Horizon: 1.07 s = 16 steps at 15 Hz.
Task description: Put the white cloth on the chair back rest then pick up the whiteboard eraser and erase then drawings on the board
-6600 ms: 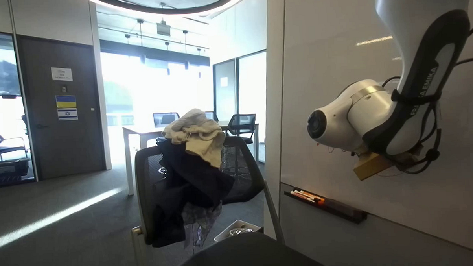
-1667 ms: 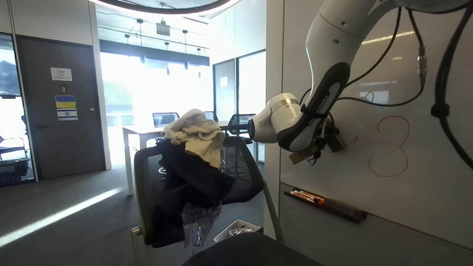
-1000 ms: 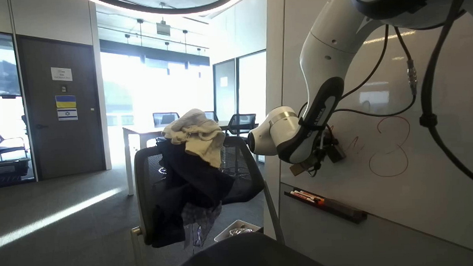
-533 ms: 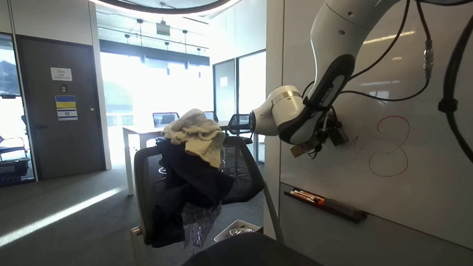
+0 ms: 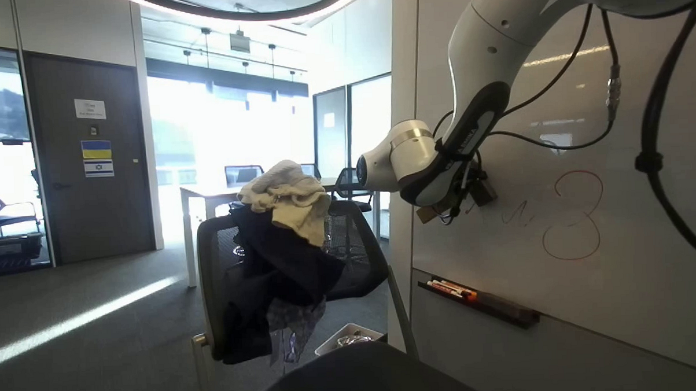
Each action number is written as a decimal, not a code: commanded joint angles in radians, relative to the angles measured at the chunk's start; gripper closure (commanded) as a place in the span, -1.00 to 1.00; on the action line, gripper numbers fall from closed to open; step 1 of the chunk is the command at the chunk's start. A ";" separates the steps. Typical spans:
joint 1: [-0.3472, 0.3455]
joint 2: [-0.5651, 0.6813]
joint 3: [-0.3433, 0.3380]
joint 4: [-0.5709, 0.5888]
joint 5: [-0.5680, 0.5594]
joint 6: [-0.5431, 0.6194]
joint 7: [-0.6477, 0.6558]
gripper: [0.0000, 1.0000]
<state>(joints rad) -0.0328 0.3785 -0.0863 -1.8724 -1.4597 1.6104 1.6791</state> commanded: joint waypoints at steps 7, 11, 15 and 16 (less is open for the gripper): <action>-0.084 0.188 -0.004 0.102 0.105 0.180 -0.246 0.39; -0.083 0.126 -0.013 0.004 0.160 0.158 -0.182 0.39; -0.090 -0.015 -0.017 -0.125 0.198 0.177 -0.112 0.39; -0.094 -0.060 -0.022 -0.159 0.211 0.179 -0.082 0.39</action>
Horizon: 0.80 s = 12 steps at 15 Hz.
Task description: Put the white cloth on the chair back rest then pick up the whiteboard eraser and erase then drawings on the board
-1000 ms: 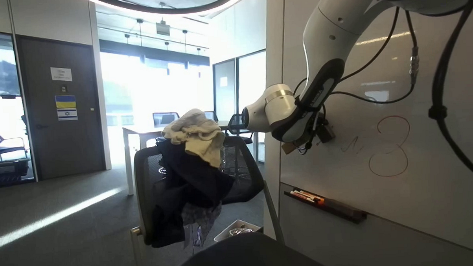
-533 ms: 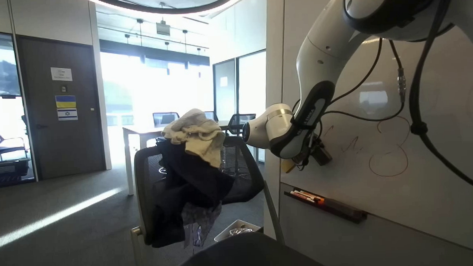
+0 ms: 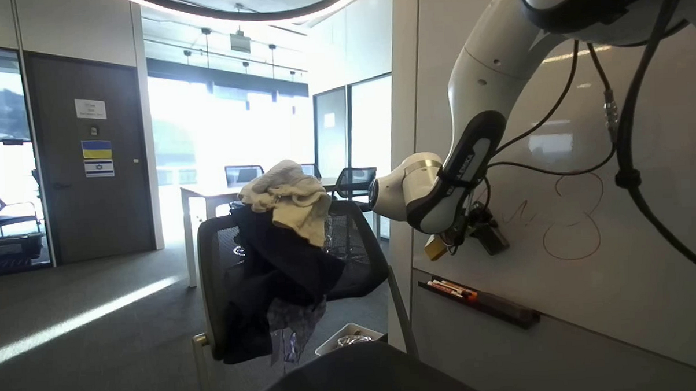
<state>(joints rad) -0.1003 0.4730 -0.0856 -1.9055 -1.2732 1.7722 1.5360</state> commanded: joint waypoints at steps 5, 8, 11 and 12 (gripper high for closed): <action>-0.050 -0.318 -0.046 -0.243 0.102 0.006 0.097 0.39; -0.035 -0.294 -0.053 -0.266 0.071 -0.024 0.129 0.39; -0.020 -0.209 -0.045 -0.264 0.033 -0.053 0.182 0.39; -0.018 -0.170 -0.042 -0.254 0.028 -0.057 0.180 0.39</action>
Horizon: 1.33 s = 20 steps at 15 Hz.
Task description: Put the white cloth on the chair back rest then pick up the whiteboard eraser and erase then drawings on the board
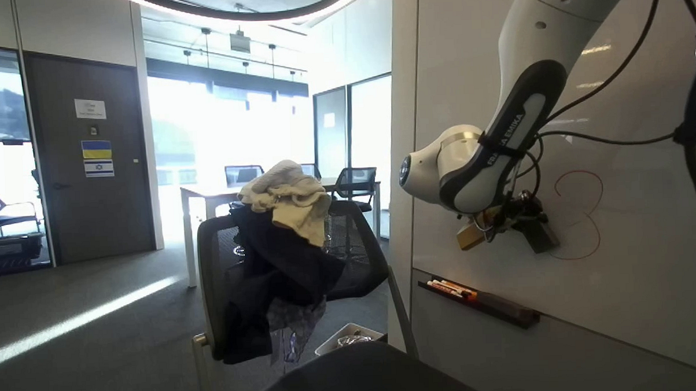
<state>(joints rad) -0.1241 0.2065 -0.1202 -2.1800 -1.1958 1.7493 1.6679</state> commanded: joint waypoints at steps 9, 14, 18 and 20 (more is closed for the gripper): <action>-0.032 0.099 -0.033 -0.018 -0.023 0.010 0.107 0.39; -0.023 -0.033 -0.038 -0.076 -0.010 -0.005 0.204 0.39; 0.014 -0.057 -0.001 -0.040 -0.041 -0.025 0.180 0.39; 0.031 -0.033 0.014 -0.003 -0.083 -0.039 0.181 0.39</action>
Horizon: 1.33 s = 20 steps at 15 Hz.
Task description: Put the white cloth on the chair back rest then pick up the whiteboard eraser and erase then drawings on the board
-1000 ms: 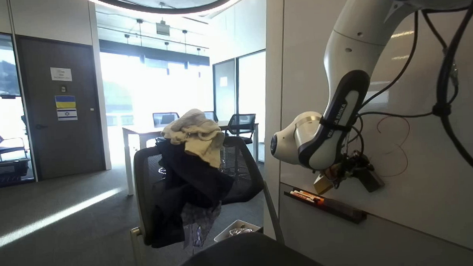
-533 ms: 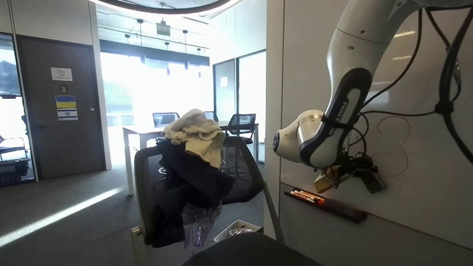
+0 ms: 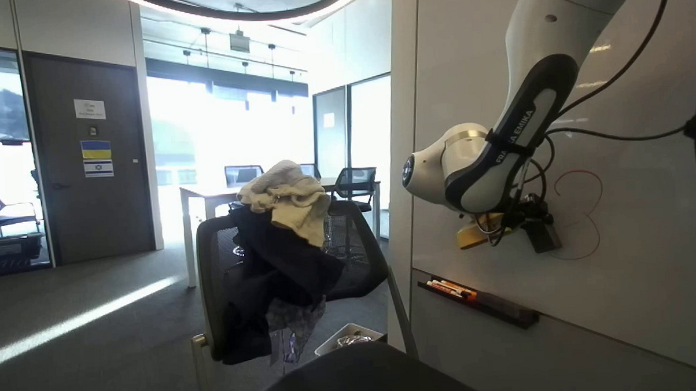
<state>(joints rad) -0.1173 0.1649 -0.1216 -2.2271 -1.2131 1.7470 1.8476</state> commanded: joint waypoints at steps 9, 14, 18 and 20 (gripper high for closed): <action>-0.007 0.156 0.016 0.195 -0.141 0.090 -0.187 0.39; -0.015 0.239 -0.001 0.230 -0.148 0.080 -0.189 0.39; -0.032 0.183 -0.005 0.145 -0.156 0.141 -0.166 0.39; -0.045 0.148 -0.011 0.101 -0.162 0.181 -0.154 0.39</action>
<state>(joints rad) -0.1181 0.3696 -0.1006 -2.0669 -1.3312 1.8565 1.6744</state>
